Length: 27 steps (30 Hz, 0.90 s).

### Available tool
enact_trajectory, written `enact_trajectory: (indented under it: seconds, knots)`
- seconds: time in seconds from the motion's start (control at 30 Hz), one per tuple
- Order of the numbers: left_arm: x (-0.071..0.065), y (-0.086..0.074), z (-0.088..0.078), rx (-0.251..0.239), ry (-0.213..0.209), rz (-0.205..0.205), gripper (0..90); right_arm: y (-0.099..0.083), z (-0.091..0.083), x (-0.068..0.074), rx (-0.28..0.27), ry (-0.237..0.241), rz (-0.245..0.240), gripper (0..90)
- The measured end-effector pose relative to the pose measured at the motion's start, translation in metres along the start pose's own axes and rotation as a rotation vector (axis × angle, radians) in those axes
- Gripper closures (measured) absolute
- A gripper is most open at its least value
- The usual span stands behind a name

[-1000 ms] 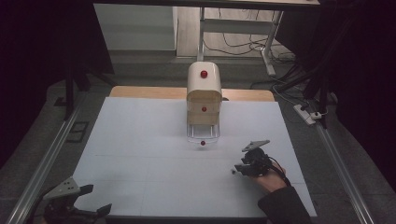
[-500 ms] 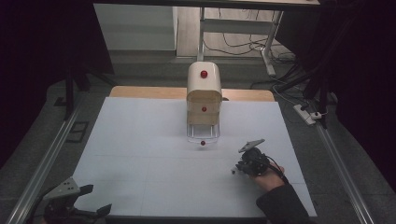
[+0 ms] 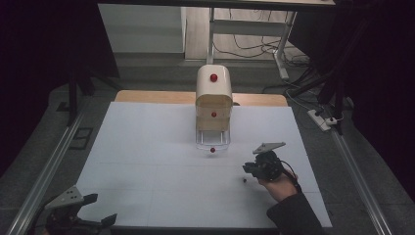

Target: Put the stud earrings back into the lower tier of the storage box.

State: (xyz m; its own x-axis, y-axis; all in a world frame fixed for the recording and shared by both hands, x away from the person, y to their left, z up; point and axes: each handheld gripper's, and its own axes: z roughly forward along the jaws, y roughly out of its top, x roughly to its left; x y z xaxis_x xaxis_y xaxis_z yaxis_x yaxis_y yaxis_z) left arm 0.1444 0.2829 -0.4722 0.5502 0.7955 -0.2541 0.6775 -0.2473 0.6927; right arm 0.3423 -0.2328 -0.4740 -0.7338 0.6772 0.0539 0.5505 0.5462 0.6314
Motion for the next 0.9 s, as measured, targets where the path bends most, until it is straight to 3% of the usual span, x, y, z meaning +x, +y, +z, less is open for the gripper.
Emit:
enact_trajectory:
  seconds: [0.4, 0.9]
  knots:
    - [0.001, 0.0, 0.0, -0.004, -0.002, -0.011, 0.3, 0.021, -0.008, 0.008, -0.115, 0.054, 0.002, 80.3]
    - [0.002, -0.001, -0.001, -0.006, -0.003, -0.02, 0.2, 0.061, 0.01, 0.022, -0.186, 0.087, -0.023, 80.4]
